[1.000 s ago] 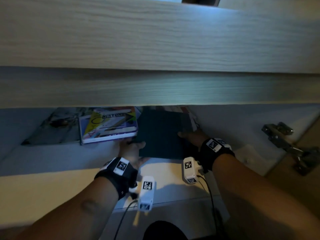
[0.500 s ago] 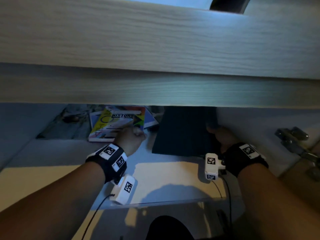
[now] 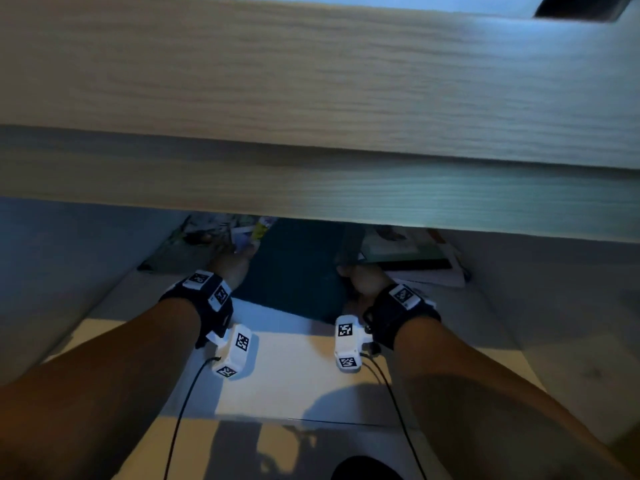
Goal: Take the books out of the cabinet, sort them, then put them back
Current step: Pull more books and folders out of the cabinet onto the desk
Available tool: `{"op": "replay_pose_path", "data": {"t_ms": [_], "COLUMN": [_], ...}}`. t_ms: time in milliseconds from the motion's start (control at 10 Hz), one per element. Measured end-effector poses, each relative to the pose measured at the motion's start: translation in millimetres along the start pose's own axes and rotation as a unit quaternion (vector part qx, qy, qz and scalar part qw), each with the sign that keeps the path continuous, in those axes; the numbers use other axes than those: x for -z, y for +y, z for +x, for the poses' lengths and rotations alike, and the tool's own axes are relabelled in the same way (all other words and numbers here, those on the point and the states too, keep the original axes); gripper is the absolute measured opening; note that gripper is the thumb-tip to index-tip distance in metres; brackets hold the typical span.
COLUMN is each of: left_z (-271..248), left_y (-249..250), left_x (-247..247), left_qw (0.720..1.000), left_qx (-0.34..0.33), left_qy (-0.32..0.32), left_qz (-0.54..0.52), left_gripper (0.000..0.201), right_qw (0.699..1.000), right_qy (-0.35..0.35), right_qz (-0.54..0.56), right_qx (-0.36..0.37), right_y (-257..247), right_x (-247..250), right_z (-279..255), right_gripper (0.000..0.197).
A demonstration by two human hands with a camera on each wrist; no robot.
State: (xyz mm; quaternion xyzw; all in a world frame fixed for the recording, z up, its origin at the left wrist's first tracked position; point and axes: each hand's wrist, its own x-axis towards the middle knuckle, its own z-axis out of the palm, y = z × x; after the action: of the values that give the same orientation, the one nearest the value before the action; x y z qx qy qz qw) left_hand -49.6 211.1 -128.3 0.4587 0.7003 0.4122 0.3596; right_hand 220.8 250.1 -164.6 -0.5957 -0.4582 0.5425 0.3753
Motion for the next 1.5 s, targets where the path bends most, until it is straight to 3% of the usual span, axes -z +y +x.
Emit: {"op": "replay_pose_path", "data": {"t_ms": [100,200,300,400,500,600,700,800,900,1000,1100,1200,1300,1400,1500], "left_z": [-8,-11,-11,-18,-21,-36,-78,-126,-181,-238,-293,-342,-397,-446,-472], "left_y": [0,-5,-9,-11,-22,-26,-1,11,24,51,72,87,123,167,193], "left_x": [3,7,13,16,21,23,23,39,76,115,160,204,246,285,324], "left_qw": [0.999,0.998,0.997,0.996,0.992,0.976,0.951,0.936,0.921,0.910,0.905,0.891,0.889,0.906,0.911], "left_qx": [0.003,0.036,0.053,0.057,0.077,0.133,0.198,0.234,0.262,0.283,0.282,0.308,0.286,0.230,0.191], "left_qy": [-0.026,-0.045,-0.051,-0.064,-0.097,-0.159,-0.230,-0.249,-0.274,-0.294,-0.314,-0.325,-0.343,-0.336,-0.333], "left_qz": [0.038,0.030,-0.004,0.006,-0.012,-0.061,-0.057,-0.082,-0.090,-0.072,-0.046,-0.072,-0.102,-0.118,-0.149], "left_gripper": [0.063,0.050,0.040,0.036,0.054,0.049,0.033,0.023,0.028,0.034,0.059,0.071,0.064,0.024,0.035], "right_qw": [1.000,1.000,0.993,0.986,0.987,0.989,0.988,0.972,0.965,0.957,0.944,0.936,0.949,0.962,0.969], "right_qy": [-0.018,-0.015,-0.041,-0.077,-0.079,-0.059,-0.030,-0.074,-0.084,-0.080,-0.095,-0.106,-0.081,-0.064,-0.054], "right_qz": [0.004,0.004,0.107,0.140,0.130,0.124,0.127,0.181,0.176,0.189,0.203,0.208,0.206,0.195,0.192], "right_qx": [-0.010,0.000,-0.009,-0.038,-0.051,-0.055,-0.081,-0.133,-0.175,-0.204,-0.243,-0.263,-0.225,-0.181,-0.146], "right_y": [7,15,19,14,15,13,17,17,1,-21,-47,-82,-123,-162,-207], "right_x": [-16,-19,-21,-21,-15,-13,-4,-2,-4,-9,-16,-19,-22,-28,-39], "right_z": [6,2,-15,-43,-52,-85,-132,-183,-242,-312,-388,-465,-537,-596,-639], "right_gripper": [0.057,0.060,0.079,0.044,0.048,0.038,0.039,0.047,0.051,0.042,0.049,0.063,0.057,0.057,0.042]}}
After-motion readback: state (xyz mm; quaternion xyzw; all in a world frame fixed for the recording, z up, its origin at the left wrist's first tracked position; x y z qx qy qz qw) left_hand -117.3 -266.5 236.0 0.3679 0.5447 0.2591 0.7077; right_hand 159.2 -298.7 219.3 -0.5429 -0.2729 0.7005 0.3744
